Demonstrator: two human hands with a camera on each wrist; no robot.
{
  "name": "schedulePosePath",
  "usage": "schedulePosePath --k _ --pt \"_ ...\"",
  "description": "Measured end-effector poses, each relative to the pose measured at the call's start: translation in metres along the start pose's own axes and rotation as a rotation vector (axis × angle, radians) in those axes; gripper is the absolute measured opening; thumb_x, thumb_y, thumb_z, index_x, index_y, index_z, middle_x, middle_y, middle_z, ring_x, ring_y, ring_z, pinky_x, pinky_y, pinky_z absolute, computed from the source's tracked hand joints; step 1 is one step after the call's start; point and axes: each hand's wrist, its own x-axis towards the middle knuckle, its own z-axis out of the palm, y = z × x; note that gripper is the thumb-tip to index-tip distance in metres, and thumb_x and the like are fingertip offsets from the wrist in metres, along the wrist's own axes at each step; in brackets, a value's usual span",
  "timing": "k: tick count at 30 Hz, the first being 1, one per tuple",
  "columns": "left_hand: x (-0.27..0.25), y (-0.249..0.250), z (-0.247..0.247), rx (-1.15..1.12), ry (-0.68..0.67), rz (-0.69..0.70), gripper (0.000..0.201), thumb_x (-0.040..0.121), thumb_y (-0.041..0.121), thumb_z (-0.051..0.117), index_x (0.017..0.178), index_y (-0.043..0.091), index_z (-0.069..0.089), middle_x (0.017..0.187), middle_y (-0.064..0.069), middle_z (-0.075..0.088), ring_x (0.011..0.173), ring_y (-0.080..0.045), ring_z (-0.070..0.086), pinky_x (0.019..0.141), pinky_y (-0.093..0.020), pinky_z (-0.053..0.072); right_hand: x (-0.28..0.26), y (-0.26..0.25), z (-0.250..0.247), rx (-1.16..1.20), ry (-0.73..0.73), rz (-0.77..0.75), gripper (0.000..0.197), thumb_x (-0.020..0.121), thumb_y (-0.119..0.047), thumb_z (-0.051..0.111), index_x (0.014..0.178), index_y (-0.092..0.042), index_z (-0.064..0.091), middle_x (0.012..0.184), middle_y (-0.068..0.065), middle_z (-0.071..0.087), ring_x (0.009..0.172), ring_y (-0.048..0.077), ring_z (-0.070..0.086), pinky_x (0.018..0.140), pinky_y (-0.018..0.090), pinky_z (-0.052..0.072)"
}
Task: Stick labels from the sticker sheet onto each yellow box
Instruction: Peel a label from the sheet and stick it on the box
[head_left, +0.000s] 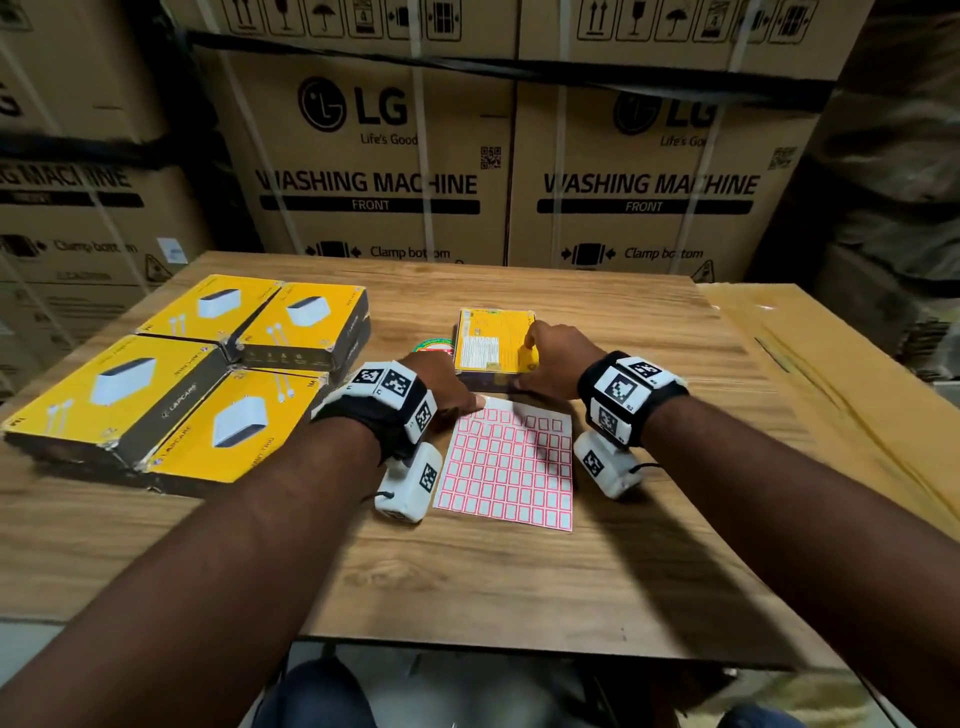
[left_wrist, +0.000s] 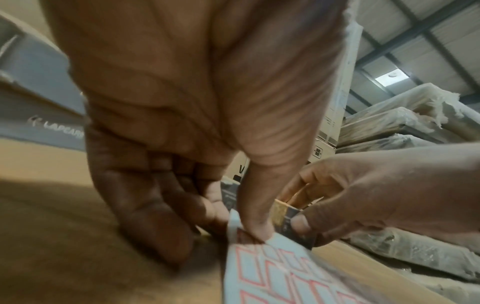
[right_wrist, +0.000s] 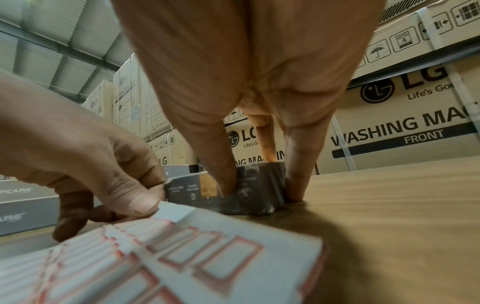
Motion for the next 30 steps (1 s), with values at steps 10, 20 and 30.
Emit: schedulePosePath --k 10,20,30 --pt "-0.002 -0.009 -0.022 -0.709 -0.168 -0.093 0.027 0.089 0.031 0.068 0.078 0.006 0.069 0.064 -0.005 0.065 0.054 -0.016 0.056 0.057 -0.025 0.051 -0.021 -0.007 -0.012 0.146 0.259 -0.262 0.020 0.084 -0.027 0.070 0.101 -0.017 0.063 0.100 -0.001 0.063 0.088 0.013 0.058 0.075 0.027 0.048" --pt "-0.002 -0.011 -0.011 -0.972 -0.125 -0.020 0.009 0.087 0.001 0.060 0.083 -0.002 0.067 0.071 -0.021 0.058 0.060 -0.025 0.055 0.067 -0.037 0.048 -0.030 -0.025 -0.006 0.131 0.114 -0.384 0.027 0.078 -0.035 0.078 0.098 -0.016 0.072 0.097 -0.003 0.068 0.084 0.008 0.056 0.073 0.026 0.047" --pt "0.000 -0.014 -0.011 -1.090 -0.256 -0.026 0.038 0.088 -0.003 0.062 0.123 0.012 0.058 0.098 -0.020 0.071 0.081 -0.024 0.071 0.072 -0.035 0.061 -0.031 -0.027 0.000 0.098 0.154 -0.313 0.015 0.080 -0.017 0.071 0.093 -0.024 0.073 0.094 -0.004 0.070 0.084 0.014 0.064 0.074 0.036 0.057"
